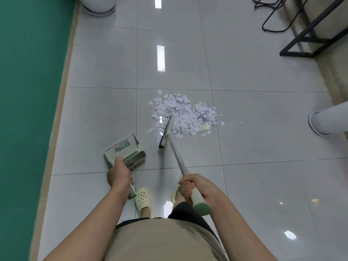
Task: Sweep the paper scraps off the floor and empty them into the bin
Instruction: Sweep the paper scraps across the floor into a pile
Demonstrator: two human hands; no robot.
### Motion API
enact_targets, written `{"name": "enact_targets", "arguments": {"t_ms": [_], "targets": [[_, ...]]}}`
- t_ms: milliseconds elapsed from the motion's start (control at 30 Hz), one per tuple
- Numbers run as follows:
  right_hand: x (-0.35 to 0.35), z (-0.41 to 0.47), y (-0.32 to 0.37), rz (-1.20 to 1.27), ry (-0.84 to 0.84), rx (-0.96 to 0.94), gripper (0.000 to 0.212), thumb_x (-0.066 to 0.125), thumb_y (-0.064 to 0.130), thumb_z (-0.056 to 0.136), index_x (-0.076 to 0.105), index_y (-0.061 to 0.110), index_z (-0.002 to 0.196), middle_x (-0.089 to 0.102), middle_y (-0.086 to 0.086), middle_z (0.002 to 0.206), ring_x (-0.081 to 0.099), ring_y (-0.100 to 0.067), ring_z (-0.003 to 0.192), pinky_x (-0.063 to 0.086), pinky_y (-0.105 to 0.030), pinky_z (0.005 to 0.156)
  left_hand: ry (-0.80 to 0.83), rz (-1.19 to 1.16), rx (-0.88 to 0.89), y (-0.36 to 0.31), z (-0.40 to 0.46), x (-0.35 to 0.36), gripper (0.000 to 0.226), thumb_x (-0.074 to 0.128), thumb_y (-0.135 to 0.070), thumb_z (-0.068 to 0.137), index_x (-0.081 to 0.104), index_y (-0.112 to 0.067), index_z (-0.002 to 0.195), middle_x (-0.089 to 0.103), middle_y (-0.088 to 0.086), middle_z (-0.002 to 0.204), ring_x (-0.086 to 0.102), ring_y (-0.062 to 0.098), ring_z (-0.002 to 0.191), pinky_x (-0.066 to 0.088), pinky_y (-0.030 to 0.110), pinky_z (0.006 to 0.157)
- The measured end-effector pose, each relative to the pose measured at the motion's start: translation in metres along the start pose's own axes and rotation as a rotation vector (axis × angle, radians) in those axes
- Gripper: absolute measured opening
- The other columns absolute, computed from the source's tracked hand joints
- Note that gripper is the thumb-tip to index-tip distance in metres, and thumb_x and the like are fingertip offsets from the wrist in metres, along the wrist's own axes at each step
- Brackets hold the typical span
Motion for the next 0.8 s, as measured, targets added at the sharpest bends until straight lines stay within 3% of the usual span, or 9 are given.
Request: {"name": "enact_targets", "arguments": {"t_ms": [167,333,533,800], "targets": [[-0.014,0.03,0.043,-0.27,-0.043,0.166,0.034,0.049,0.0,0.088,0.037,0.017,0.062,0.035,0.006,0.045,0.035,-0.005,0.031,0.034,-0.013,0.033,-0.079,-0.013,0.012,0.0,0.002,-0.001,0.019,0.052,-0.033,0.089,0.045,-0.02,0.077,0.038,0.002,0.06,0.028,0.017,0.048,0.027,0.03,0.048],[-0.032,0.05,0.116,-0.413,-0.109,0.179,0.026,0.052,-0.001,0.088,0.044,0.012,0.067,0.043,0.003,0.047,0.042,-0.006,0.031,0.039,-0.014,0.033,-0.129,0.012,0.034,0.002,-0.001,0.005,0.017,0.053,-0.032,0.085,0.046,-0.017,0.081,0.035,0.003,0.058,0.027,0.019,0.048,0.029,0.028,0.049],[-0.077,0.023,0.199,-0.429,-0.218,0.113,0.029,0.051,-0.003,0.087,0.042,0.013,0.064,0.042,0.002,0.048,0.039,-0.007,0.029,0.037,-0.015,0.031,-0.15,0.0,0.02,0.005,-0.011,0.037,0.014,0.05,-0.03,0.086,0.051,-0.017,0.081,0.034,0.002,0.06,0.026,0.017,0.049,0.027,0.029,0.049],[-0.08,-0.042,0.261,-0.508,-0.158,-0.048,0.018,0.057,0.005,0.088,0.046,0.011,0.076,0.04,0.001,0.054,0.036,-0.007,0.033,0.035,-0.018,0.03,-0.01,0.242,0.106,-0.015,-0.014,0.082,0.022,0.05,-0.035,0.089,0.048,-0.015,0.078,0.036,0.004,0.061,0.029,0.019,0.05,0.031,0.029,0.049]]}}
Point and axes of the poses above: each hand's wrist, its own z-axis towards the middle knuckle, its own x-axis out of the palm, y = z × x, the point moved 10 cm from there along z, towards the middle knuckle
